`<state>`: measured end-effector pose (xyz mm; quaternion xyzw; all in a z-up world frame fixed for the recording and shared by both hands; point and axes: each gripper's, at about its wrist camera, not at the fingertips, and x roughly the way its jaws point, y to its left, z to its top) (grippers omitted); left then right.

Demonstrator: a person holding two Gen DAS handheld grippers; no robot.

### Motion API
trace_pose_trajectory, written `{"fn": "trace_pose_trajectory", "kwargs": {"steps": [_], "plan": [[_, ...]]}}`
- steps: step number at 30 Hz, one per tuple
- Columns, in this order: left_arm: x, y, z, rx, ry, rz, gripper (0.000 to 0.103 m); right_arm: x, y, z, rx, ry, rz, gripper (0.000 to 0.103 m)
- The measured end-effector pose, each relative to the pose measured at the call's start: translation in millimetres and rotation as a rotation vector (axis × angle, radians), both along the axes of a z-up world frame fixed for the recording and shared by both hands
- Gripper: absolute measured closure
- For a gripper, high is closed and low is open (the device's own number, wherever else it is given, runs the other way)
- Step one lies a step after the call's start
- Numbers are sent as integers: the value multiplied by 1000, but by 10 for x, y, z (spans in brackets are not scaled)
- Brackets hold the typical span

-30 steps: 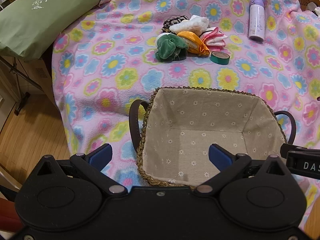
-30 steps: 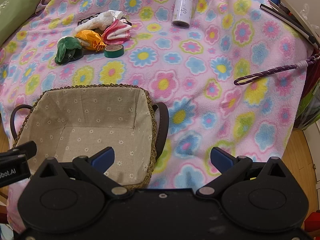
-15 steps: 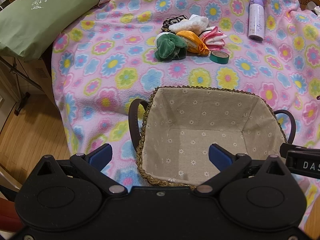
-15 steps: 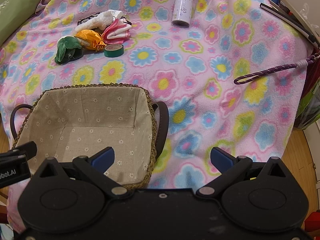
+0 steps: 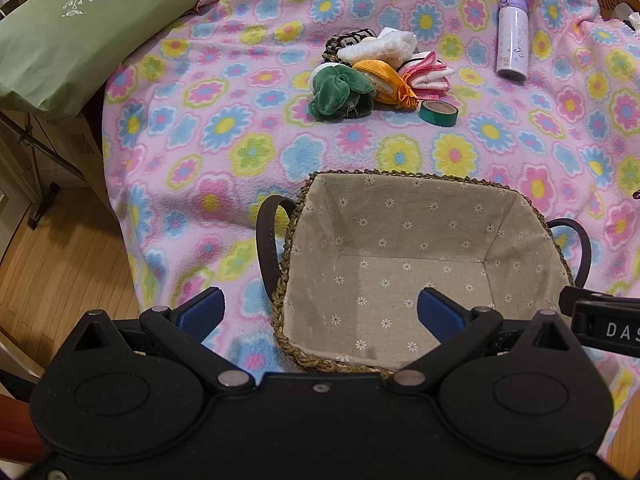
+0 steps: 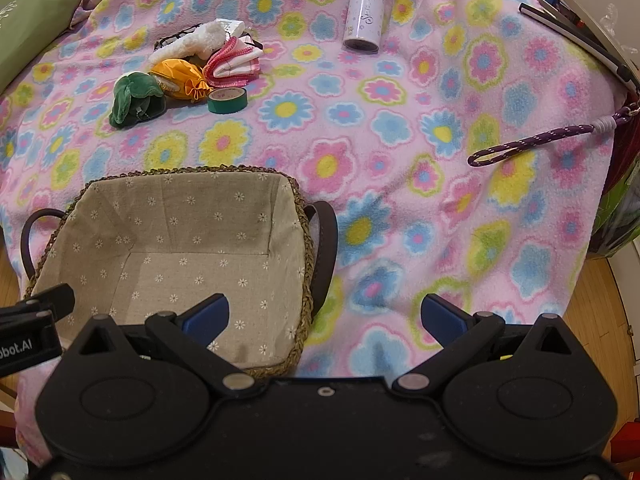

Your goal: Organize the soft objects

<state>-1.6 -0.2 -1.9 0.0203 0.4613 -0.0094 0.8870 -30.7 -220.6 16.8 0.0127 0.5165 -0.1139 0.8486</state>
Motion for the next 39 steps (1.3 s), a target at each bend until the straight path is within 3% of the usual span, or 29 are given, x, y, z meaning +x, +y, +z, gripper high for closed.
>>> {"fn": "trace_pose_trajectory", "kwargs": {"steps": [39], "plan": [[-7,1,27,-30,-3,-24,4,6,2,-9,7,0,-3,0]]}}
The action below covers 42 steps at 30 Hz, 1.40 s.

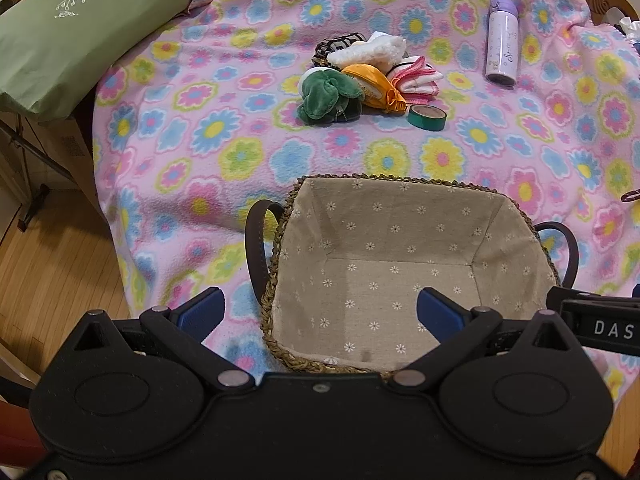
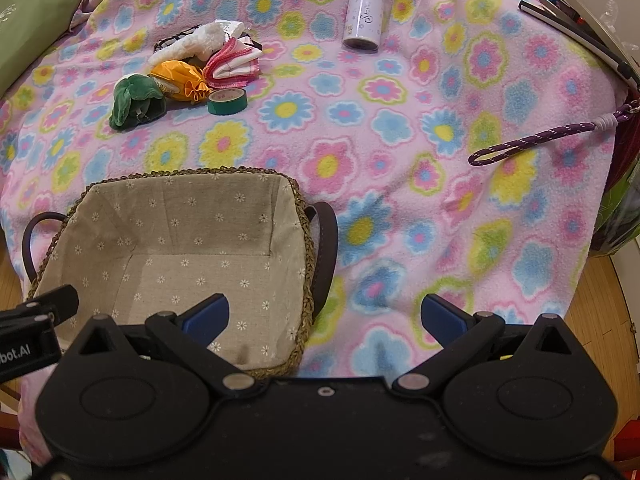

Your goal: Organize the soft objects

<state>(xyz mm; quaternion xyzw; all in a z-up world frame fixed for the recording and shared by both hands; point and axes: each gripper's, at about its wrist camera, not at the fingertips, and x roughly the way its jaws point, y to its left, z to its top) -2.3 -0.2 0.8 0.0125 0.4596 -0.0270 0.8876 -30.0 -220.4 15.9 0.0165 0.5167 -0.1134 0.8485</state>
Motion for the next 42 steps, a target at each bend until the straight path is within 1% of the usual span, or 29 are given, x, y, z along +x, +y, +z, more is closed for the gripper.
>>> {"fn": "trace_pose_trajectory", "kwargs": {"steps": [22,29,33,37,42], "plan": [[11,12,4,3,0,2,4,2,-4,-3,2,-1,-1,0],[10,5,3,-23,9,-12,4,16,-10,-26,3,3,2,0],[25,39,57,-12,-32,5,4,22,-36,2,7,-27,12,1],[186,119,136,-43,-52,27,4,139,-49,81,1,-74,46,0],[567,150,118,-39,-41,38,4,538,-60,130,31,-102,96,1]]}}
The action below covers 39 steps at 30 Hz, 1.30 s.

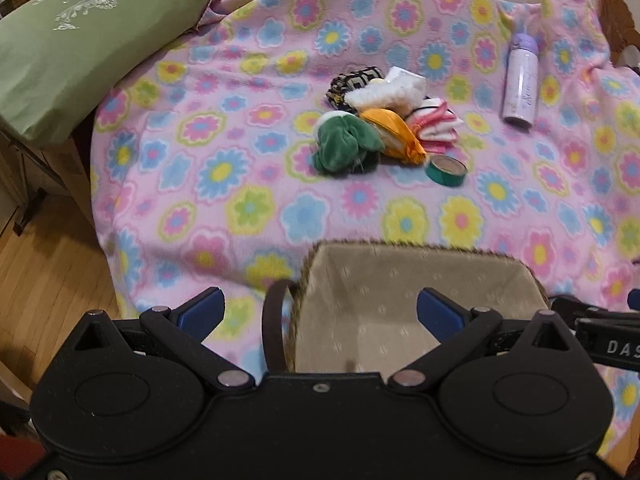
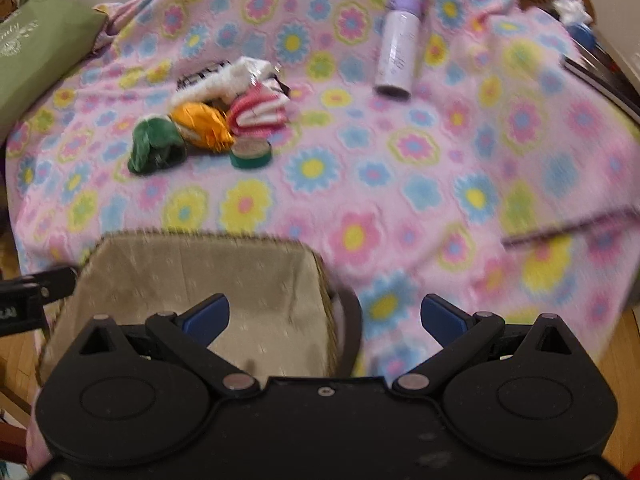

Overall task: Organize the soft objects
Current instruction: 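Reach to the pile and grasp the green plush with left tool while right grasps orange pouch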

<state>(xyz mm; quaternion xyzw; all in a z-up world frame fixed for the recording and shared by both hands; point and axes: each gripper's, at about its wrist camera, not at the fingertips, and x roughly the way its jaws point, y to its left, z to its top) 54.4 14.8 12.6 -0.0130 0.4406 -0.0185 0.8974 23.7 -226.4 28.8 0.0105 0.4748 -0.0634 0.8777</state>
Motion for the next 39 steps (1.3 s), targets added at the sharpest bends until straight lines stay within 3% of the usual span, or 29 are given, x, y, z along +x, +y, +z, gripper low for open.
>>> {"fn": "trace_pose_trajectory", "kwargs": {"steps": [13,25,31,36,39], "plan": [[1065,17,-207,-9,20,28,4,1406,30,-286,34,-4,129,1],[1674,9,-396,-49,33,-22,4,2088,137,-726,35,37,207,5],[1826,0,-448,-57,35,-40,4,2224,199,-908,60,60,234,22],[1884,-3,-462,-74,29,-53,4,2222,211,-887,83,19,257,55],[1918,-28,-460,-85,25,-54,3,2205,182,-868,81,10,247,55]]}}
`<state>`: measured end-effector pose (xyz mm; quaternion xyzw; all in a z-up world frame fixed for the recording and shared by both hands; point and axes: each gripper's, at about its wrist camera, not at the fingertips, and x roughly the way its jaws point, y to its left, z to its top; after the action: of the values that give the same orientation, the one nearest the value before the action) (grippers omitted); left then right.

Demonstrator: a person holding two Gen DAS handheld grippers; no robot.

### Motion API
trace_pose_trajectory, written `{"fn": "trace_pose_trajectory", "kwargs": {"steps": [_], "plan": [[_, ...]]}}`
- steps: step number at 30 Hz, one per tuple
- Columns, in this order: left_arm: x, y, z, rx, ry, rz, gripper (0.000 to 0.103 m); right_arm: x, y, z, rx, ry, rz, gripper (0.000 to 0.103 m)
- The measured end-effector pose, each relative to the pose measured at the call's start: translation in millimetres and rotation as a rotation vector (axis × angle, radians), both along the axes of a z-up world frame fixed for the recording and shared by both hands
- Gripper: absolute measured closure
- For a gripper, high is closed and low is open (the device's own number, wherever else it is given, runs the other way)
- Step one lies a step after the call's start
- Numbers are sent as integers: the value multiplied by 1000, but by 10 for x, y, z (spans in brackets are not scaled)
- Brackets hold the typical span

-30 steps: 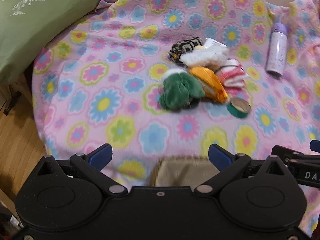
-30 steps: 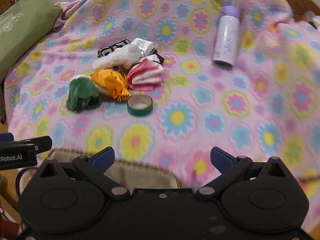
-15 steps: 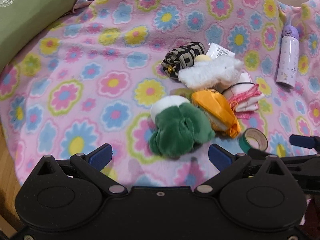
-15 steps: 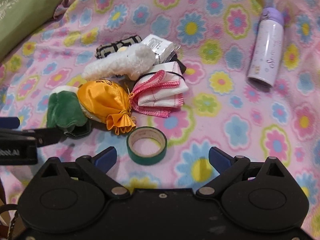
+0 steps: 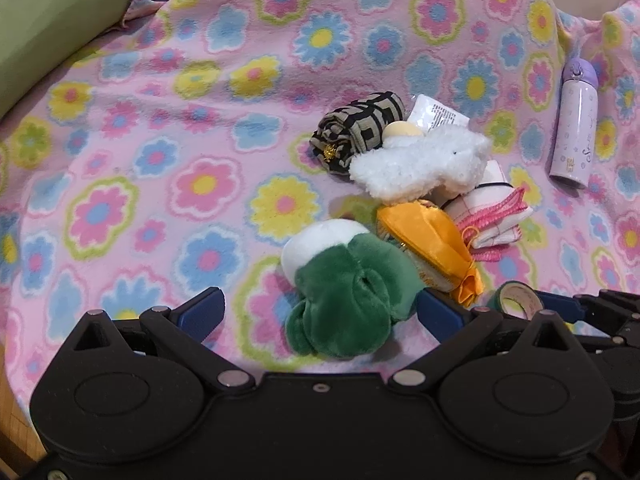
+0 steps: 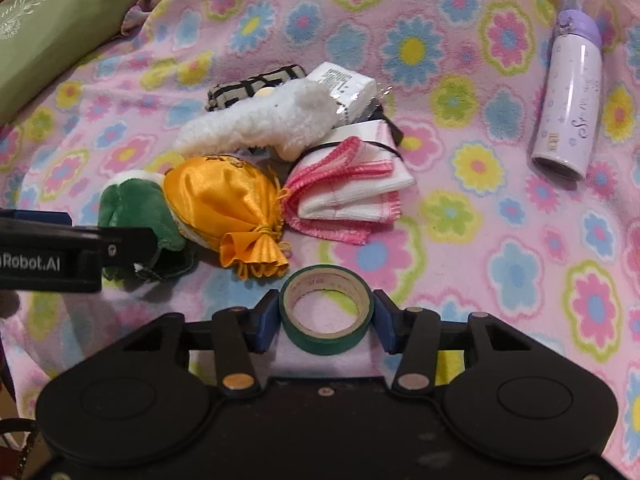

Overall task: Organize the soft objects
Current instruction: 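Reach to the pile and grasp the green plush with left tool while right grasps orange pouch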

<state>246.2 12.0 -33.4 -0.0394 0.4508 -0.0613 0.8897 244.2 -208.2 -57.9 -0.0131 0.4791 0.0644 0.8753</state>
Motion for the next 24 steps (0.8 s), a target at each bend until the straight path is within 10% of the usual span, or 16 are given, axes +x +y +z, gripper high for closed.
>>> {"fn": "trace_pose_trajectory", "kwargs": {"steps": [19,24], "plan": [[206,-242,-329,84,87,-45,4,44,-308,79,-5,-67,-107,37],[142,-66,-181,2,14,-51,40,52,-157,235,37,-121,-65,35]]}}
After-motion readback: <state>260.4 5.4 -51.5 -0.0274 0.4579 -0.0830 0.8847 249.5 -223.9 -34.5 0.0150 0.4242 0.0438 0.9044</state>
